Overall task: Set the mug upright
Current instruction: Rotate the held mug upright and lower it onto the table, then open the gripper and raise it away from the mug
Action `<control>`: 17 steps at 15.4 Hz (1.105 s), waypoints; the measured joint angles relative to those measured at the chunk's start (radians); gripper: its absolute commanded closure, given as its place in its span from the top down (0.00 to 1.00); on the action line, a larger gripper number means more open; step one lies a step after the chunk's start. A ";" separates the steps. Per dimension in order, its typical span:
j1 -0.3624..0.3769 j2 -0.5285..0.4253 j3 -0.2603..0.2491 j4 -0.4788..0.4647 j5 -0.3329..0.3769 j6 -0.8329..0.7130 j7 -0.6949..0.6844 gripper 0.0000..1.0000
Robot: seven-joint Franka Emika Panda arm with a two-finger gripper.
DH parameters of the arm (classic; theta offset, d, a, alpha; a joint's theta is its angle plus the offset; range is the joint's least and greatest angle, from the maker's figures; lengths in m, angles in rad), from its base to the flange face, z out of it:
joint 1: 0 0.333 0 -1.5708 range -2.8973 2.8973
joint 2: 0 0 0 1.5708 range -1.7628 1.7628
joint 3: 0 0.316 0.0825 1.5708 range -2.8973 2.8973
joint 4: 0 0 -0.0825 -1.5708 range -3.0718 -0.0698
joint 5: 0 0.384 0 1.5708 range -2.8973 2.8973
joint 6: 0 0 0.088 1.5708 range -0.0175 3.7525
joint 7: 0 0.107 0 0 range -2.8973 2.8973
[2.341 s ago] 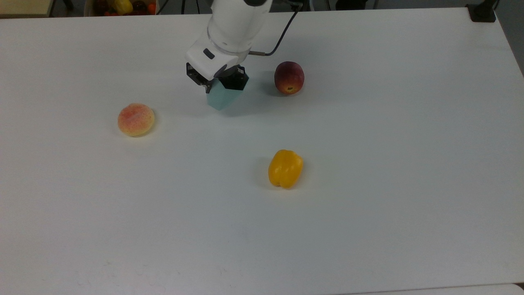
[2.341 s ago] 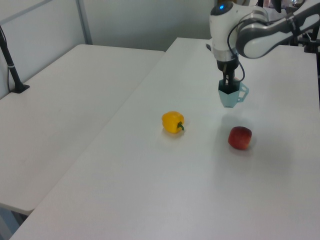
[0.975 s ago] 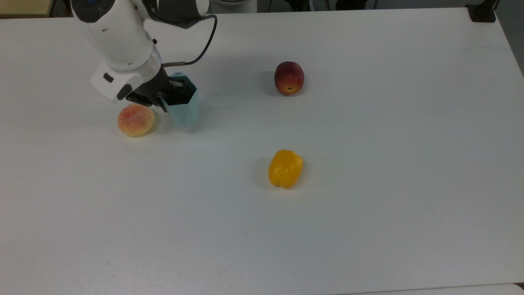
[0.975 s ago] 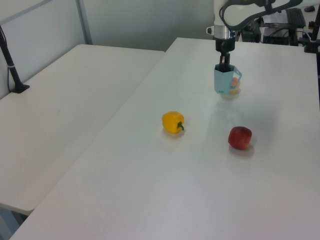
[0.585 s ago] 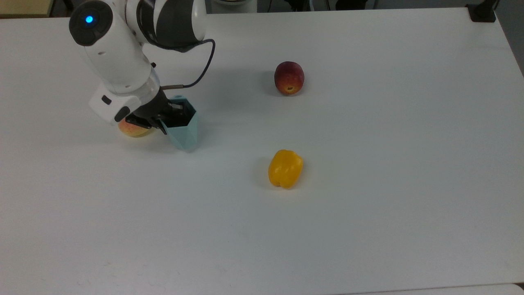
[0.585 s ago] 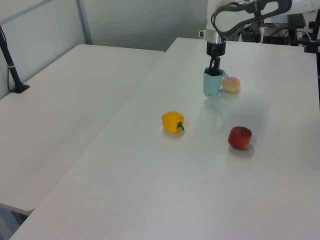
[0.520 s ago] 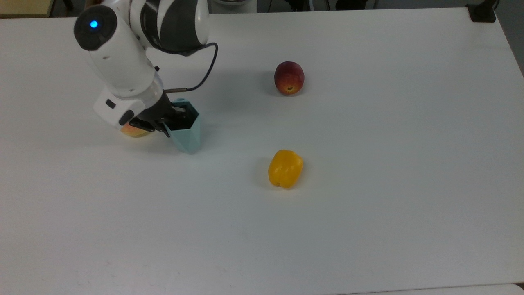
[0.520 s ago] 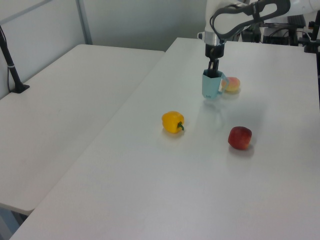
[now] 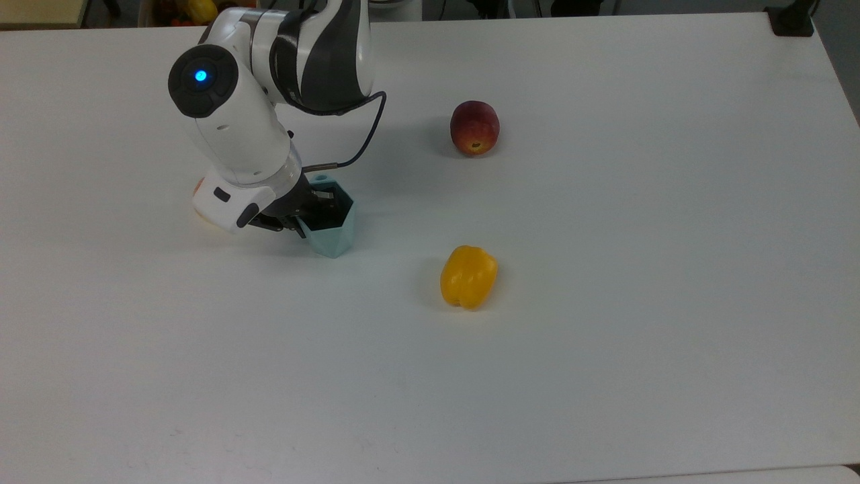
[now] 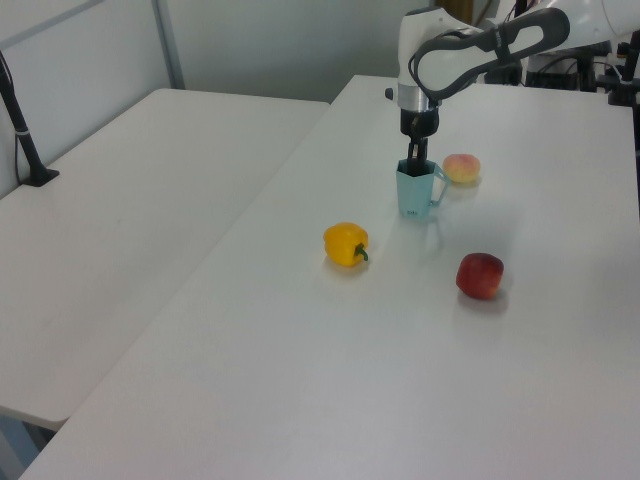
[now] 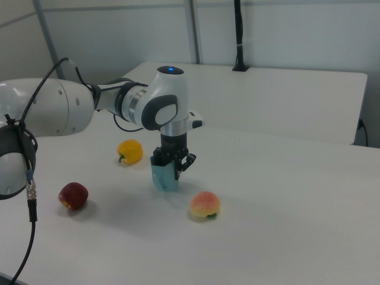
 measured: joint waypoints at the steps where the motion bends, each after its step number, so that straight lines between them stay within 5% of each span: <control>1: 0.000 0.000 0.000 0.003 0.000 0.000 0.000 1.00; 4: 0.002 -0.015 0.000 0.025 0.000 0.000 0.000 1.00; 9: 0.012 -0.187 0.006 0.056 0.001 -0.128 0.152 1.00; 17: 0.014 -0.511 0.119 0.044 0.003 -0.509 0.464 1.00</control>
